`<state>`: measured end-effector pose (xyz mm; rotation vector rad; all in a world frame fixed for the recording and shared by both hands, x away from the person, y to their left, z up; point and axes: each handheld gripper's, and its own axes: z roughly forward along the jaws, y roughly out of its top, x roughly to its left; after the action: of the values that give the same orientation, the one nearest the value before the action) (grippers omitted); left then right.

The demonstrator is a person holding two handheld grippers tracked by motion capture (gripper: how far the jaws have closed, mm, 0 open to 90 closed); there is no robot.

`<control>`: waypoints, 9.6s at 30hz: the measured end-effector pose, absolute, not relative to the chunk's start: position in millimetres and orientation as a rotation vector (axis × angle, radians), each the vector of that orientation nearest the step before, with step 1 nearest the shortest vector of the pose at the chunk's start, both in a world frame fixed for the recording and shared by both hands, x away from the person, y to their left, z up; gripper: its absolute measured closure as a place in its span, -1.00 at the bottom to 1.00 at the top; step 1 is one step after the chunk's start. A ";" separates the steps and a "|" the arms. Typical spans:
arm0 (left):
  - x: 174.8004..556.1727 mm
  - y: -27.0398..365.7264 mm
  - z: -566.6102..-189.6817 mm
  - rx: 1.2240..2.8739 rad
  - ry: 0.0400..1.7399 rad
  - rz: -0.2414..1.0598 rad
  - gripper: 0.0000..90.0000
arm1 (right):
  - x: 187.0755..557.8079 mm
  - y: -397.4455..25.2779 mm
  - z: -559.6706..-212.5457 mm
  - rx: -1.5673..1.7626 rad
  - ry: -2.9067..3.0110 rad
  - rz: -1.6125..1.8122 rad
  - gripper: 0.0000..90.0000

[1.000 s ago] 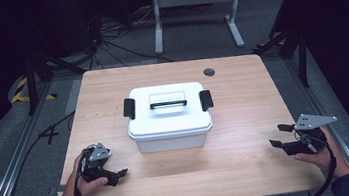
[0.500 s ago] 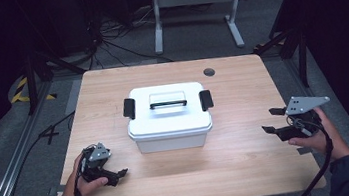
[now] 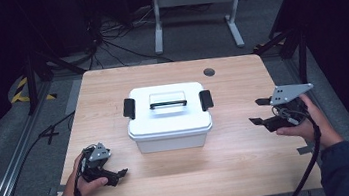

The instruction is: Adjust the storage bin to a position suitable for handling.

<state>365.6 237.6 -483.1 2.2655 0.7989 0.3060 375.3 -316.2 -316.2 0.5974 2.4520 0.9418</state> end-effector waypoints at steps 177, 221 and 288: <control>365.4 238.3 -483.0 2.268 0.795 0.293 -1.00 | 420.6 -232.1 -244.8 0.158 2.476 0.816 0.87; 365.6 238.5 -483.0 2.271 0.792 0.295 -1.00 | 421.2 -359.6 -352.5 0.554 2.614 0.684 0.87; 365.7 238.5 -483.0 2.271 0.792 0.295 -1.00 | 436.9 -353.1 -392.3 0.640 2.625 0.577 0.80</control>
<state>365.7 238.5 -483.0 2.2714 0.7919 0.2947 436.9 -353.1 -392.3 0.6402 2.6250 0.5770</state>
